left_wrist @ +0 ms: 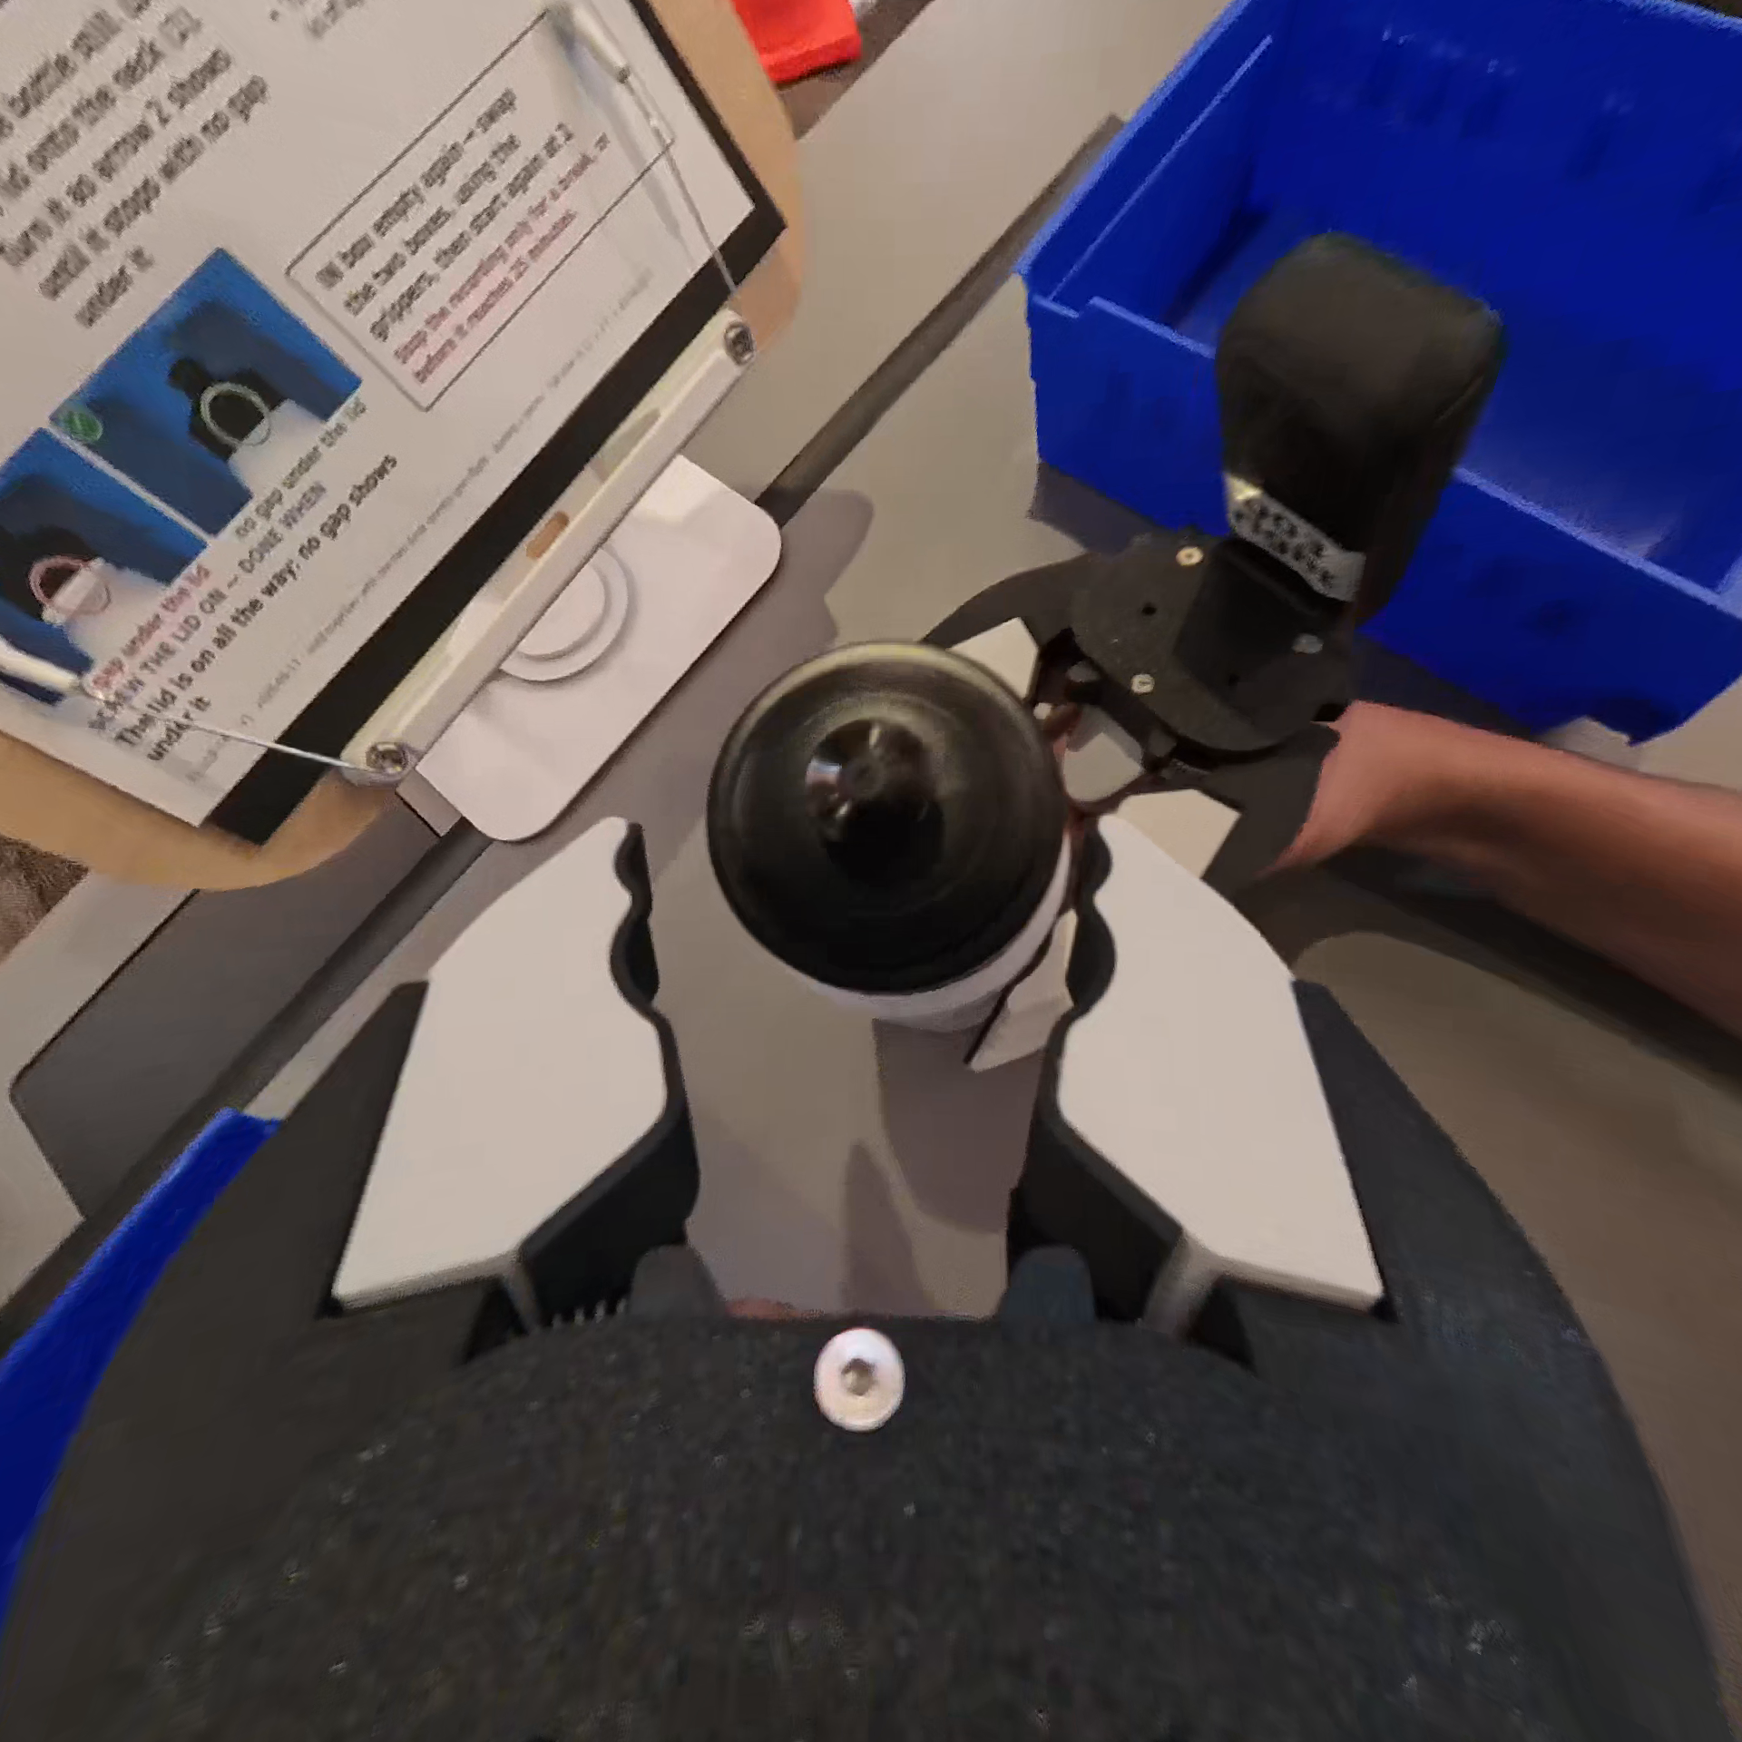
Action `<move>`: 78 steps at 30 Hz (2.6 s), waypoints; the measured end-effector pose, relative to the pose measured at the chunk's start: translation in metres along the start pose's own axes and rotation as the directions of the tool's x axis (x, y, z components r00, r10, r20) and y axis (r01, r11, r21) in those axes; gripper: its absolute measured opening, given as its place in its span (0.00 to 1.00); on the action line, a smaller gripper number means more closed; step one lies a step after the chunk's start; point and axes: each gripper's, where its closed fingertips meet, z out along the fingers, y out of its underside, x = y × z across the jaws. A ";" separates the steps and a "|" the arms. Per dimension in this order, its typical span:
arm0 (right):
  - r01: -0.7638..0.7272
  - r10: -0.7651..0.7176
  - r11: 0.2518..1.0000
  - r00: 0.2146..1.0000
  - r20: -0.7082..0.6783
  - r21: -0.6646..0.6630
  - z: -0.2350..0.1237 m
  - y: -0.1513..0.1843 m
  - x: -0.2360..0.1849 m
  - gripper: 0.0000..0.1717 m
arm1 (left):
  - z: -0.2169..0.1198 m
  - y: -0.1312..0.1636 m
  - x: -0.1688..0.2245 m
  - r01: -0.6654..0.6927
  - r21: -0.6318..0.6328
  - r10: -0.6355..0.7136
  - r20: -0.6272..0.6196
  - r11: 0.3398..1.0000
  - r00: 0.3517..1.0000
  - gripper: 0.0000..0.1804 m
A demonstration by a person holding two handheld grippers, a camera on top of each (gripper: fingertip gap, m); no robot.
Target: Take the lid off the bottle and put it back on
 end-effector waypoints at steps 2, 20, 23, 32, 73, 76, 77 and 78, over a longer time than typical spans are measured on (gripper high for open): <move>-0.001 0.001 1.000 1.000 0.001 0.000 0.000 0.000 0.000 0.50 | 0.003 0.000 0.003 0.034 0.050 -0.032 -0.041 0.998 0.999 0.44; -0.002 0.002 1.000 1.000 0.005 -0.003 0.002 0.000 -0.001 0.51 | -0.004 0.008 0.003 -0.087 -0.271 0.077 -0.047 0.958 0.996 0.40; -0.005 0.005 1.000 1.000 0.007 0.000 0.003 0.000 -0.002 0.51 | -0.004 0.007 0.003 -0.077 -0.331 0.058 -0.067 0.941 0.996 0.40; -0.002 0.002 1.000 1.000 0.012 -0.005 0.003 0.001 -0.003 0.51 | -0.001 0.007 0.004 -0.053 -0.331 0.021 -0.100 0.942 0.995 0.40; -0.017 0.017 1.000 1.000 -0.001 0.008 -0.001 0.001 0.002 0.51 | 0.004 0.006 0.004 -0.145 -0.200 0.129 -0.094 0.969 0.987 0.40; -0.018 0.018 1.000 1.000 0.001 0.009 -0.001 0.001 0.002 0.51 | 0.004 0.006 0.004 -0.235 -0.180 0.203 -0.177 0.955 0.963 0.40; -0.020 0.020 1.000 1.000 0.000 0.010 -0.001 0.001 0.002 0.51 | 0.004 0.007 0.004 -0.266 -0.175 0.228 -0.209 0.948 0.951 0.40; -0.019 0.019 1.000 1.000 0.003 0.010 0.000 0.001 0.001 0.51 | 0.003 0.007 0.004 -0.307 -0.165 0.265 -0.237 0.937 0.935 0.40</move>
